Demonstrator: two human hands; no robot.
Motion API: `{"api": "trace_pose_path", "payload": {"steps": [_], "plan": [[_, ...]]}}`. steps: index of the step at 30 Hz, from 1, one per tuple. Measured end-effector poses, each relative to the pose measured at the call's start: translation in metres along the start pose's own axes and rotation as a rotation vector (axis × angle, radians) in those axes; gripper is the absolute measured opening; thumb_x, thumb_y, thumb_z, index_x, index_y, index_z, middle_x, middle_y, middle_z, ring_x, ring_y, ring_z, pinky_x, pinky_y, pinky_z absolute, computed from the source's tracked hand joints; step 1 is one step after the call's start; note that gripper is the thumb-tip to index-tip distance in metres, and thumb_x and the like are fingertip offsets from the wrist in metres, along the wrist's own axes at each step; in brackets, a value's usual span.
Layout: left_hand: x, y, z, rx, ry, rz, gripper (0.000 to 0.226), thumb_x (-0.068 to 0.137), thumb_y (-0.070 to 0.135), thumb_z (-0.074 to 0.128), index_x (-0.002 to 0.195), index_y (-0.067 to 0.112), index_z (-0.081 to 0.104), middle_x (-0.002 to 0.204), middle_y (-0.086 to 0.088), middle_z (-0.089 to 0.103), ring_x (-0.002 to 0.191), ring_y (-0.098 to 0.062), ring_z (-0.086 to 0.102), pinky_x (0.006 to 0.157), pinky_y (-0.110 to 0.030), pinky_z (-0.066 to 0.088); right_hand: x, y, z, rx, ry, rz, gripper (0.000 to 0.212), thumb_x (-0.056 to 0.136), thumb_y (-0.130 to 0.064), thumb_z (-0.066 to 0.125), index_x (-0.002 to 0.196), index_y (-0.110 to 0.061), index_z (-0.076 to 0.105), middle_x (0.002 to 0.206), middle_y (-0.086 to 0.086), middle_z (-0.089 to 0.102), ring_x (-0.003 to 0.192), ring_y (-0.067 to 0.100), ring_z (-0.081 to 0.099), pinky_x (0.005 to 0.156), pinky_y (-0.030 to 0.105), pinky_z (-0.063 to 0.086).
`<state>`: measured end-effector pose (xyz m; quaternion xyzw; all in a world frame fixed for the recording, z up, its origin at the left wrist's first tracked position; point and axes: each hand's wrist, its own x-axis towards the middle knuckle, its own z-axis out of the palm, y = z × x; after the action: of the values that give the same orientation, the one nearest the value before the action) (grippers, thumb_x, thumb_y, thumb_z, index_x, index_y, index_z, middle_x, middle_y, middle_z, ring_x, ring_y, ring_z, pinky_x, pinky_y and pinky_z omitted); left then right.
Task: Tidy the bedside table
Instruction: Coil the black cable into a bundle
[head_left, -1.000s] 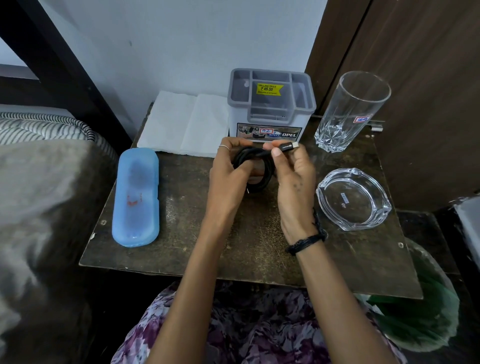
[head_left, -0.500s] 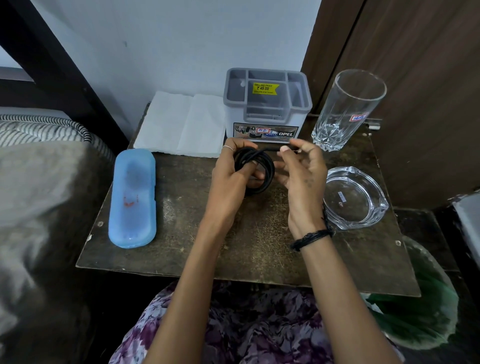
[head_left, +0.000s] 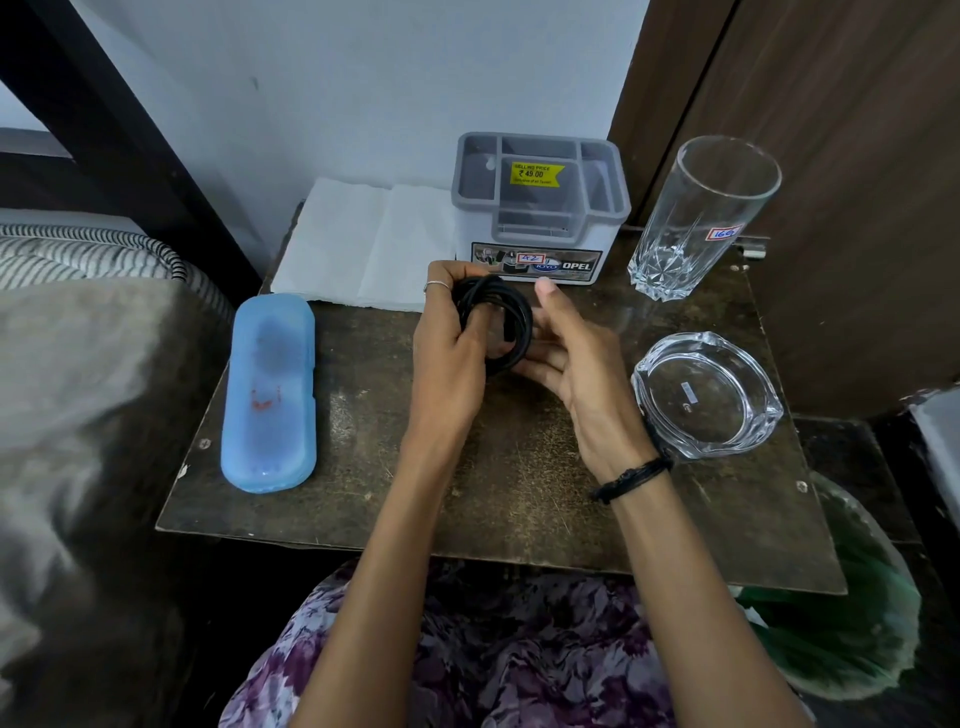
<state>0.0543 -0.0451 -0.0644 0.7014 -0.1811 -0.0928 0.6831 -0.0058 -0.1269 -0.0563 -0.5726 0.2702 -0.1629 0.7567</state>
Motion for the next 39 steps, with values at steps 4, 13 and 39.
{"api": "trace_pose_path", "payload": {"steps": [4, 13, 39], "plan": [[0.001, 0.0, -0.002, 0.078, 0.019, 0.045, 0.025, 0.089, -0.006, 0.04, 0.098, 0.017, 0.043, 0.084, 0.014, 0.054, 0.072, 0.014, 0.052, 0.066, -0.005, 0.04, -0.003, -0.001, 0.002, -0.078, -0.133, 0.016, 0.012, 0.085, -0.009, 0.062, 0.095, -0.008, 0.068, 0.084, 0.002, 0.069, 0.081, 0.01, 0.066, 0.078, 0.023, 0.055], [0.003, -0.003, -0.002, 0.124, 0.006, 0.053, 0.021, 0.09, -0.005, 0.038, 0.097, 0.015, 0.042, 0.082, 0.011, 0.054, 0.07, 0.01, 0.051, 0.062, -0.006, 0.038, -0.002, -0.001, 0.001, 0.187, -0.077, 0.099, 0.038, 0.078, 0.006, 0.063, 0.109, -0.013, 0.054, 0.073, -0.001, 0.07, 0.069, 0.011, 0.066, 0.065, 0.023, 0.057], [-0.001, 0.013, -0.067, 0.16, -0.364, -0.35, 0.07, 0.072, -0.01, 0.071, 0.131, 0.012, 0.04, 0.112, -0.003, 0.06, 0.094, -0.005, 0.064, 0.083, -0.015, 0.051, 0.006, 0.019, 0.022, -0.496, 0.097, -0.134, 0.017, 0.075, -0.013, 0.072, 0.091, -0.017, 0.07, 0.076, -0.005, 0.065, 0.078, 0.018, 0.068, 0.075, 0.043, 0.058]]}}
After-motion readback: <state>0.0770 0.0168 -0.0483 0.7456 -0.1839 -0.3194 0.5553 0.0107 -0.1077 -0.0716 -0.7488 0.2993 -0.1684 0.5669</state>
